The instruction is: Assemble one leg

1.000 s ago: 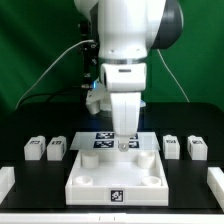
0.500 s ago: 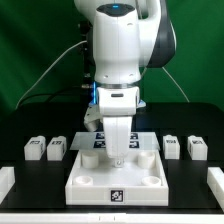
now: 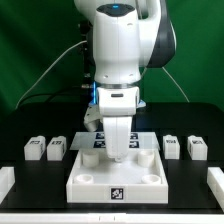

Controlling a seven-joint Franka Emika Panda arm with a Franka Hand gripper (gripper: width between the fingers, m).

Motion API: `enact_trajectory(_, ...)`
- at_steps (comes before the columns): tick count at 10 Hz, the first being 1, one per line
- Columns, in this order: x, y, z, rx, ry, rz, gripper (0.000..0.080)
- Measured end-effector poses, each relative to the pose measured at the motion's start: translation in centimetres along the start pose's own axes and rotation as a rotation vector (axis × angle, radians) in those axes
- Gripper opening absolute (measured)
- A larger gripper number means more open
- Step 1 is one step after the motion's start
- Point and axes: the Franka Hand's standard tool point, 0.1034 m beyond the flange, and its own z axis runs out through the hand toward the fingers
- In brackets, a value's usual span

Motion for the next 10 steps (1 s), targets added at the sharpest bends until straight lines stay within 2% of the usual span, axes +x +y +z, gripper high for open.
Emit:
enact_trajectory(1,0.0,0.2,-0.1,-0.008,0.001,0.000,0.0057)
enact_trajectory(8,0.0,0.2,-0.1,-0.009,0.001,0.000,0.0057)
enact_trajectory(9,0.4,0.6,-0.2,-0.012,0.002,-0.006,0.0057)
enact_trajectory(10,1.6,2.1,-0.3,-0.025,0.009,-0.026,0.0057)
